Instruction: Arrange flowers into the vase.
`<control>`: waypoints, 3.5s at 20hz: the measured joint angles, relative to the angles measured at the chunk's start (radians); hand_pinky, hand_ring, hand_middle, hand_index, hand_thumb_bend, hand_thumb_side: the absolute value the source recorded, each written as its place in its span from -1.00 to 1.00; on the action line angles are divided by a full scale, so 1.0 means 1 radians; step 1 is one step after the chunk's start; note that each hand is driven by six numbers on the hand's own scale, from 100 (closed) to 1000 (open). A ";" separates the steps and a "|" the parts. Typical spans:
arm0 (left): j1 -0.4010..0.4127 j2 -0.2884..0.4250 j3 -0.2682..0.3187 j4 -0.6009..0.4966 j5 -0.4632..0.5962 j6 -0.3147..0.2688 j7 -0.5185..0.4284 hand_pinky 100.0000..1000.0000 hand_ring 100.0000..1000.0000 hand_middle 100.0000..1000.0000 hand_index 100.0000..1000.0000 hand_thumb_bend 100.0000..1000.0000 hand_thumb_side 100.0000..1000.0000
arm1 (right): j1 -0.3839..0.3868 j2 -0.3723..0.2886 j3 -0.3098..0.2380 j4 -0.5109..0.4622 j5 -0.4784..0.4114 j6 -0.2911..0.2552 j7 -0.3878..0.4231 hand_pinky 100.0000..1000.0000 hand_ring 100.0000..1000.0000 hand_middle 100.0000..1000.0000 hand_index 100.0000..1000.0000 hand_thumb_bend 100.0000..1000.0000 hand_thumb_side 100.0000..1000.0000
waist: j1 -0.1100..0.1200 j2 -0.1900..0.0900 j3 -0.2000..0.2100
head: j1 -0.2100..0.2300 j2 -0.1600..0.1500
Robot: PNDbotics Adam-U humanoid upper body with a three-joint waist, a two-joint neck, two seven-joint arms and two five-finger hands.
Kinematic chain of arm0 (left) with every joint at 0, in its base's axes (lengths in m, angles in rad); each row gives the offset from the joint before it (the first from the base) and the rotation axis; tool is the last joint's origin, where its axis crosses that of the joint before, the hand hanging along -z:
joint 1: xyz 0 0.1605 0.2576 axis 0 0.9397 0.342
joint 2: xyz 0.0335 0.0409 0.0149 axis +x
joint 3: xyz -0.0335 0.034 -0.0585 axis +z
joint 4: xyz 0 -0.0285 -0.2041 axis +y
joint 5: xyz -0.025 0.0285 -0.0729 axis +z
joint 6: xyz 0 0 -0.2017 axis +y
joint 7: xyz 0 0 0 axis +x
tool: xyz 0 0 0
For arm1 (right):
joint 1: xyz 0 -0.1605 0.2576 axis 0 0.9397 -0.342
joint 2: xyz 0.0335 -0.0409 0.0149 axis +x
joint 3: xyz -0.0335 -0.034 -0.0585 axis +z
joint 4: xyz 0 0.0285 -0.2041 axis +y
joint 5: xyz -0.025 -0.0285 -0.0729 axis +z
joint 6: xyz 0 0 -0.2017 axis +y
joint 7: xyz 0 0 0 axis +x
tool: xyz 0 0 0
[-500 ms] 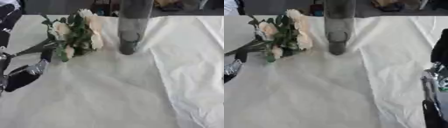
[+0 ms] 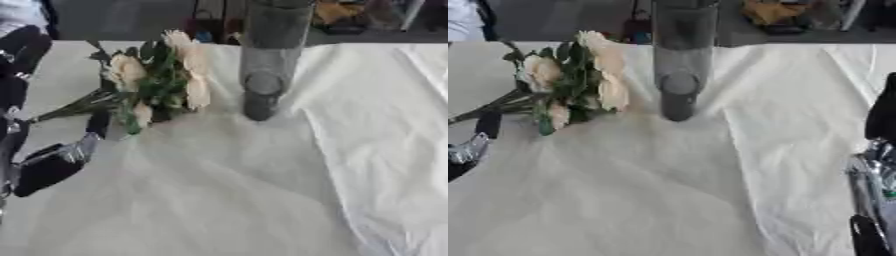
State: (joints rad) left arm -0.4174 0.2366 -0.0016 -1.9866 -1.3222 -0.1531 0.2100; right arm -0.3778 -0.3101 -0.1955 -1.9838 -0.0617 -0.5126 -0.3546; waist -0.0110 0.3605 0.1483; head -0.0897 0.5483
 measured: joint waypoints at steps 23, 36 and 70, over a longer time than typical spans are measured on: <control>0.078 0.381 -0.062 0.000 0.234 0.195 -0.384 0.50 0.77 0.82 1.00 -0.64 0.71 | 0.021 -0.005 0.006 0.000 0.000 0.000 0.010 0.59 0.60 0.36 0.74 -1.00 1.00 | 0.007 0.000 -0.021 | 0.034 -0.005; 0.021 0.516 -0.093 0.000 0.296 0.243 -0.535 0.53 0.79 0.84 1.00 -0.62 0.73 | 0.036 -0.004 0.013 0.000 0.000 0.004 0.020 0.59 0.60 0.35 0.75 -1.00 1.00 | 0.005 0.000 -0.038 | 0.061 -0.021; -0.267 0.811 -0.237 0.200 0.676 0.352 -0.882 0.55 0.81 0.85 1.00 -0.16 0.76 | 0.053 -0.004 0.036 0.000 -0.002 0.012 0.056 0.61 0.61 0.34 0.76 -1.00 1.00 | 0.027 -0.004 -0.066 | 0.080 -0.036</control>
State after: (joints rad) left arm -0.6846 1.0476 -0.2387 -1.7871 -0.6458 0.1986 -0.6716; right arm -0.3244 -0.3137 -0.1594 -1.9838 -0.0633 -0.5007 -0.2986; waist 0.0159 0.3567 0.0826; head -0.0098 0.5120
